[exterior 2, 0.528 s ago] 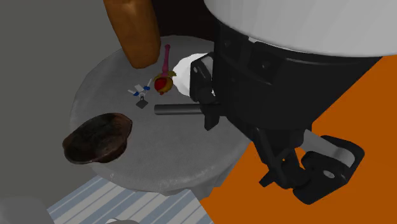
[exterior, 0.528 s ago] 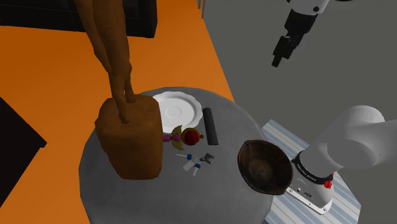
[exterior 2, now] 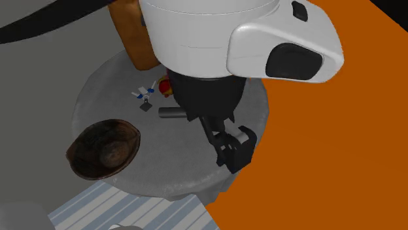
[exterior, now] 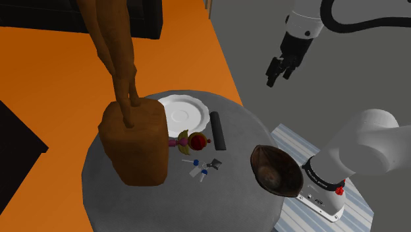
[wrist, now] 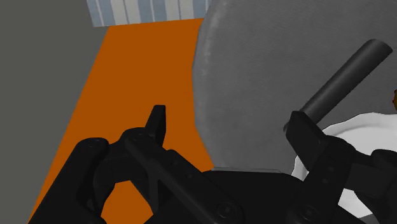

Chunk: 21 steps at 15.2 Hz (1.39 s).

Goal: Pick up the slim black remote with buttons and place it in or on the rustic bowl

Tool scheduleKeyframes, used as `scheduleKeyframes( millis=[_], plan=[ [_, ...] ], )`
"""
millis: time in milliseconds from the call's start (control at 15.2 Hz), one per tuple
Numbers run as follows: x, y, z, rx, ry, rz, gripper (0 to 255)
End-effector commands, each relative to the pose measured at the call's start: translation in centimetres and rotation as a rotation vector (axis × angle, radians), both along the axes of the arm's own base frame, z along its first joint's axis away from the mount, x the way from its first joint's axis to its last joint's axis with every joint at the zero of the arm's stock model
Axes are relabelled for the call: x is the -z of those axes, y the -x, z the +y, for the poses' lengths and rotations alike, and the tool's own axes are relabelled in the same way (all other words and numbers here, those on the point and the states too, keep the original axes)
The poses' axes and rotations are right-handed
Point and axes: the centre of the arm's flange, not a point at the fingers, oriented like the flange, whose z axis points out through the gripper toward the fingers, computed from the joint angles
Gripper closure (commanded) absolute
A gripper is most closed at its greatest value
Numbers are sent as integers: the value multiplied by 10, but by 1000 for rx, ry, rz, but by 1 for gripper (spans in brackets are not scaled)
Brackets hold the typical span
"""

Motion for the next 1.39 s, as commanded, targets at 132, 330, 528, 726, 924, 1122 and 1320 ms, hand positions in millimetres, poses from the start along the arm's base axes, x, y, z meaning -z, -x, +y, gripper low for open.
scheduleKeyframes(
  millis=[132, 330, 528, 726, 924, 1122, 1320],
  plan=[
    [33, 1, 40, 106, -5, -7, 0],
    [57, -1, 70, 182, -9, -12, 0],
    [81, -7, 100, 258, -12, -17, 0],
    [105, -14, 130, 334, -16, -22, 0],
    [129, -24, 159, 410, -19, -27, 0],
    [153, -36, 187, 485, -23, -32, 0],
    [169, -42, 200, 521, -24, -34, 0]
  ],
)
